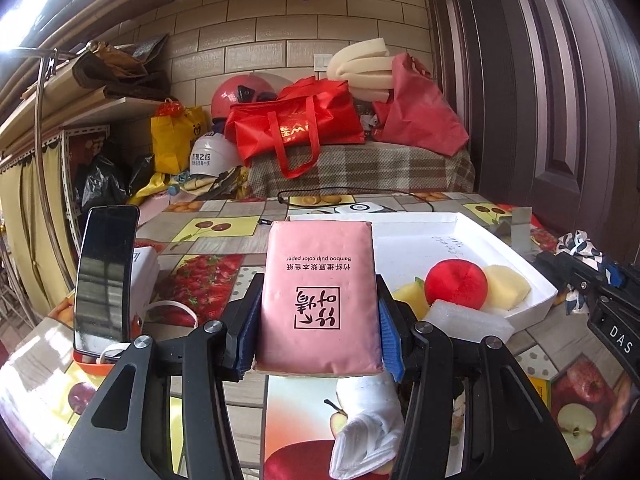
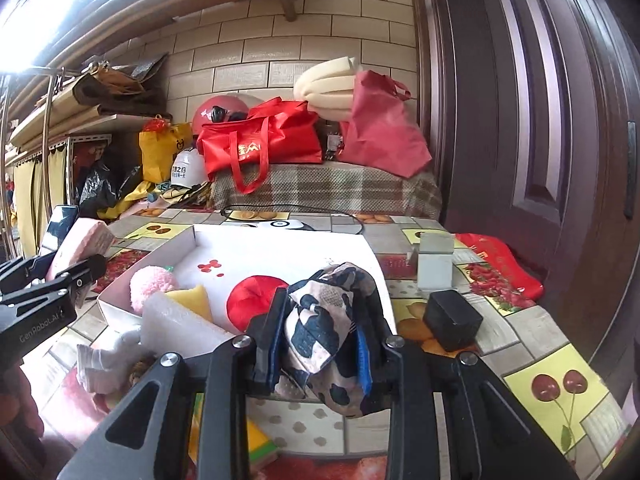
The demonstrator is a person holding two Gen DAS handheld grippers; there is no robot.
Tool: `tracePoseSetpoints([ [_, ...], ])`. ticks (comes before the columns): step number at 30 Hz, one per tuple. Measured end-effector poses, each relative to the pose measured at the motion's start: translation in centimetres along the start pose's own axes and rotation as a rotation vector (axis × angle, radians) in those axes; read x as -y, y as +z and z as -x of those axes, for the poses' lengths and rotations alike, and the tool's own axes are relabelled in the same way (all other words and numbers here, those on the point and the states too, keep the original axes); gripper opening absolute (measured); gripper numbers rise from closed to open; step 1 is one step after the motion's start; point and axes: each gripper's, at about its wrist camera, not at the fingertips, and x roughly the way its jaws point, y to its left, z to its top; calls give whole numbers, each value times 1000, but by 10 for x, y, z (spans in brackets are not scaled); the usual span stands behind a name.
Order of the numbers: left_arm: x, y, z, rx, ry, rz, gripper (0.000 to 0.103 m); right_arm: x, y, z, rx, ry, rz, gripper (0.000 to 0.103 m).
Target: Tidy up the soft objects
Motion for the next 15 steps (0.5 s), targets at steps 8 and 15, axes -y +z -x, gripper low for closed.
tracePoseSetpoints([
  [8, 5, 8, -27, -13, 14, -7, 50, -5, 7, -22, -15, -5, -35, 30],
  [15, -1, 17, -50, -1, 32, -3, 50, -6, 14, -48, -26, -14, -46, 30],
])
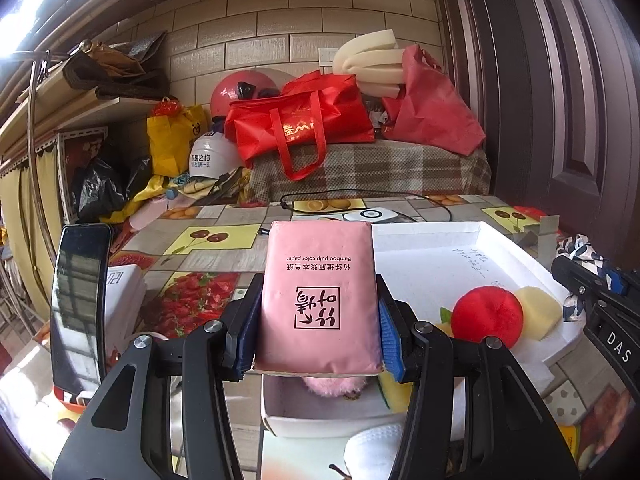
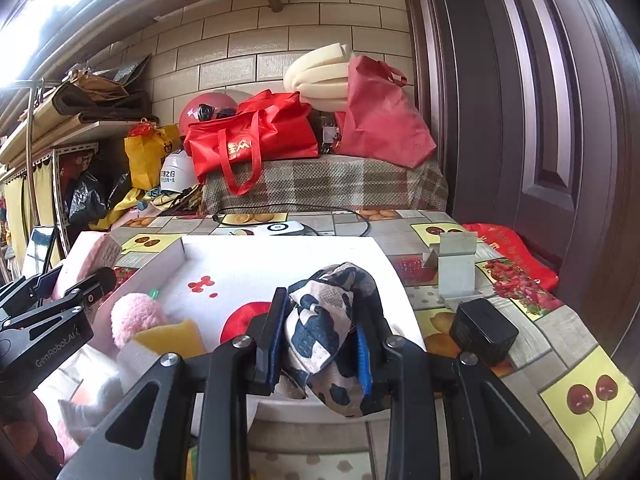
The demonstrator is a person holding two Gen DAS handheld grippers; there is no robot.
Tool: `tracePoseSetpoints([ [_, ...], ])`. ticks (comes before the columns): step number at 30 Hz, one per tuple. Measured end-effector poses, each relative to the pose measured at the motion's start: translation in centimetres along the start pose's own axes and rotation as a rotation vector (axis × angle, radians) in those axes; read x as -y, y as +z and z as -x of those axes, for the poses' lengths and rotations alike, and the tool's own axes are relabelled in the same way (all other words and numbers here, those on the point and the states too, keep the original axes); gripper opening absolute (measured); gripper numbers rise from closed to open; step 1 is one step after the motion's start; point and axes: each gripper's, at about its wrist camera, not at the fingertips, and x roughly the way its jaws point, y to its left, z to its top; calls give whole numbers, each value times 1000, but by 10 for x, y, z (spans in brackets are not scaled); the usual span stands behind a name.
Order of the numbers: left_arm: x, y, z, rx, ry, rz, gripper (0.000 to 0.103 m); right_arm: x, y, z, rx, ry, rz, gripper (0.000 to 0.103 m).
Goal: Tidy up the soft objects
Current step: 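Lower the pink paper pack and scrunchie into the white box, open both grippers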
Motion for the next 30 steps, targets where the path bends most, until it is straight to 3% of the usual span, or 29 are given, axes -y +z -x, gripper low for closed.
tracePoseSetpoints([
  [17, -15, 13, -32, 11, 11, 45, 50, 0, 17, -51, -17, -30, -29, 30],
  [30, 3, 19, -63, -90, -104, -30, 50, 4, 24, -75, -73, -34, -55, 30],
])
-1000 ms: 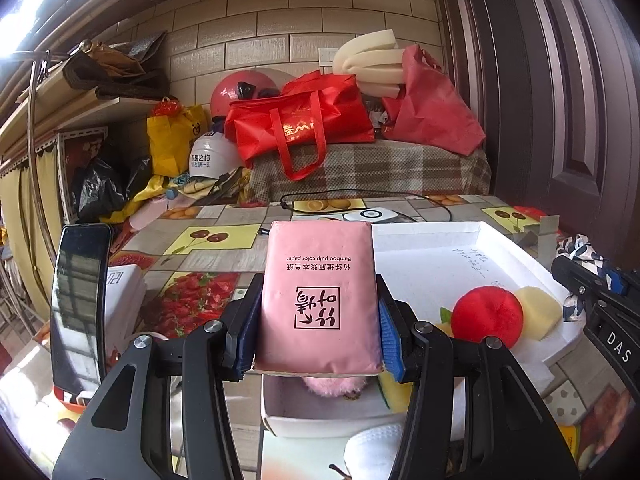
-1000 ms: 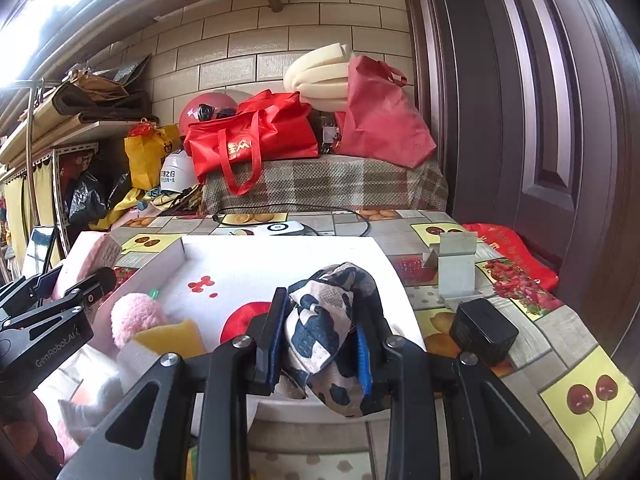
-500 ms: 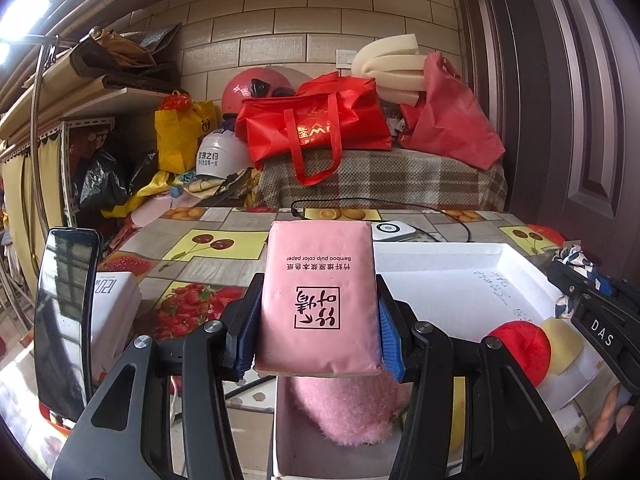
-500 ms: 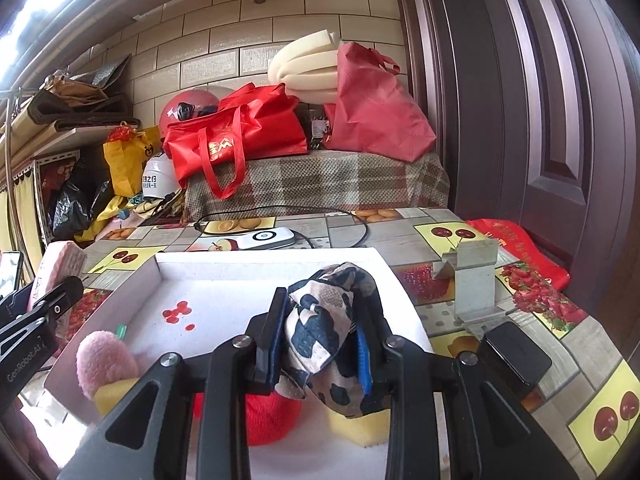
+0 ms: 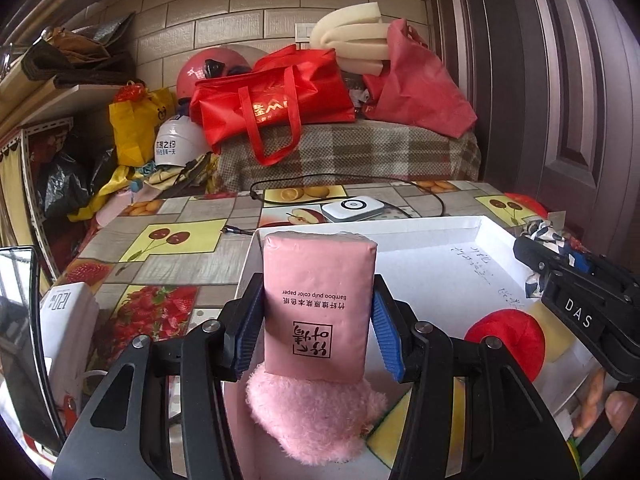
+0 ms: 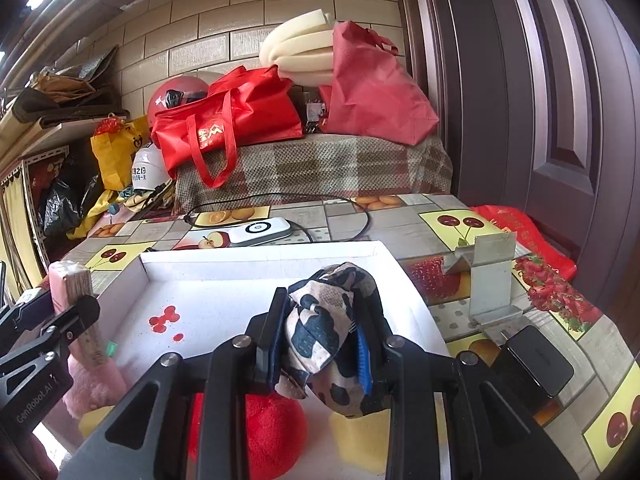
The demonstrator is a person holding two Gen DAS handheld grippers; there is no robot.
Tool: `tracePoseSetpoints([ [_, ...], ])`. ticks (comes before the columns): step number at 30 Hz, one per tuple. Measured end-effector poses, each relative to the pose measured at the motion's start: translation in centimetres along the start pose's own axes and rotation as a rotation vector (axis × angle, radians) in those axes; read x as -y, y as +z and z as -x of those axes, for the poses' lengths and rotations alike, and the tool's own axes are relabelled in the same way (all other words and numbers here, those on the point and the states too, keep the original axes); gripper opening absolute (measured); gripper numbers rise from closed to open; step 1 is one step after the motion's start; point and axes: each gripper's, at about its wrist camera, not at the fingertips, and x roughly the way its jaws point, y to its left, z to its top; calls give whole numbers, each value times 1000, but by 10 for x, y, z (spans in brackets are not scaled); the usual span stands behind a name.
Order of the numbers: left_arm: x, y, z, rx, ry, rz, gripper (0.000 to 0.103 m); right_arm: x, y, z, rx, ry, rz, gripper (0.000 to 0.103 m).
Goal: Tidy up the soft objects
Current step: 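Lower the pink paper pack and scrunchie into the white box, open both grippers, then withdraw both grippers from the box toward the items on the tablecloth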
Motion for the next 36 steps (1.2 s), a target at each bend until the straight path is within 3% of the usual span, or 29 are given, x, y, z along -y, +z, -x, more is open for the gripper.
tracePoseSetpoints([
  [14, 12, 0, -14, -74, -50, -46, 50, -6, 0, -3, -11, 1, 27, 31],
  [17, 11, -1, -16, -89, -62, -43, 61, -6, 0, -4, -17, 2, 35, 33],
  [18, 11, -1, -15, -85, -65, -40, 71, -6, 0, -4, -19, 1, 37, 39],
  [19, 10, -1, -13, -75, -66, -37, 78, -6, 0, -4, -17, 1, 38, 56],
  [20, 10, -1, -11, -62, -66, -38, 81, -6, 0, -3, -13, -1, 41, 67],
  [21, 11, -1, -8, -48, -60, -40, 81, -7, 0, -3, -9, -2, 45, 90],
  [22, 11, -1, -6, -36, -57, -41, 82, -8, 0, -1, 0, -11, 52, 95],
  [24, 11, -1, -3, -21, -54, -40, 84, -8, 0, 1, 9, -13, 55, 95],
  [27, 5, -1, -3, -17, -50, -16, 103, -5, 0, 2, 16, -16, 43, 98],
  [36, 4, -1, 4, 19, -52, -9, 103, -5, 0, 5, 33, -21, 40, 103],
])
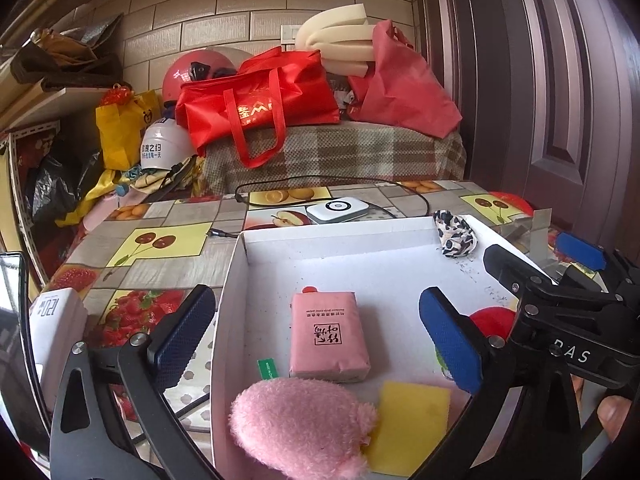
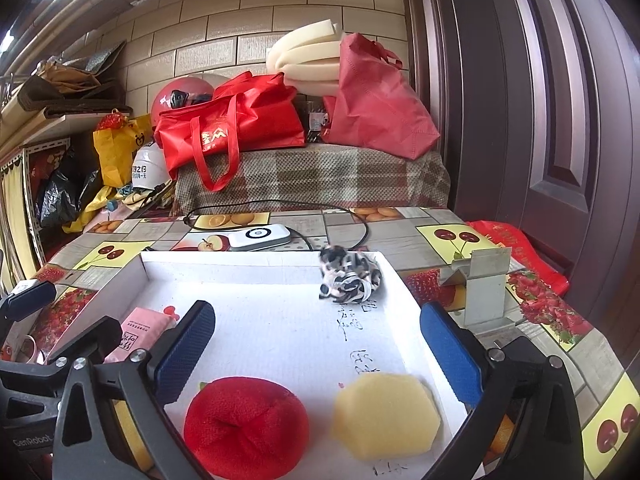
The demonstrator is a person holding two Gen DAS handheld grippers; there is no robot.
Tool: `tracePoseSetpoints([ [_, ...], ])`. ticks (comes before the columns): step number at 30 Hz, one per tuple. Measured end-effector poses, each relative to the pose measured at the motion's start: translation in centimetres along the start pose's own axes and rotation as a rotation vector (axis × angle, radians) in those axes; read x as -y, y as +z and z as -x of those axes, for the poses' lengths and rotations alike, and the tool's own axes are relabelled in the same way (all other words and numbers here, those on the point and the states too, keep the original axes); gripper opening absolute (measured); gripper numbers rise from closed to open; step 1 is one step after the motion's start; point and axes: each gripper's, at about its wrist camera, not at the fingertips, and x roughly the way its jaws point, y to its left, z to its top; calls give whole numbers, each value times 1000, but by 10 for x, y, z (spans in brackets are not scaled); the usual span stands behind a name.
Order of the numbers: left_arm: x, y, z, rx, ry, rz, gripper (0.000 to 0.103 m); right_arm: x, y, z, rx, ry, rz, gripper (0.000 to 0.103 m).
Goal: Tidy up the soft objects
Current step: 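Withdraw both grippers from the box toward the items on the tablecloth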
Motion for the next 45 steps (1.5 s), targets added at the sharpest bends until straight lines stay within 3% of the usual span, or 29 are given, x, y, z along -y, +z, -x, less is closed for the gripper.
tracePoseSetpoints([
  [6, 3, -1, 7, 35, -40, -18, 103, 1, 0, 6, 31, -4, -1, 103],
  [12, 4, -1, 9, 19, -133, -7, 103, 1, -1, 12, 62, -10, -4, 103],
  [17, -5, -3, 9, -20, -205, 66, 103, 2, -3, 16, 50, 34, -28, 103],
  [27, -8, -16, 29, -67, -259, 152, 103, 4, -15, 36, 7, 84, -101, 103],
  [33, -8, -29, 37, -144, -326, 220, 103, 7, -22, 47, -24, 96, -146, 103],
  [41, -1, -48, 74, -152, -351, 235, 103, 3, -31, 73, -24, 119, -158, 103],
  [45, 5, -60, 89, -204, -395, 234, 103, 3, -39, 85, -37, 160, -194, 103],
])
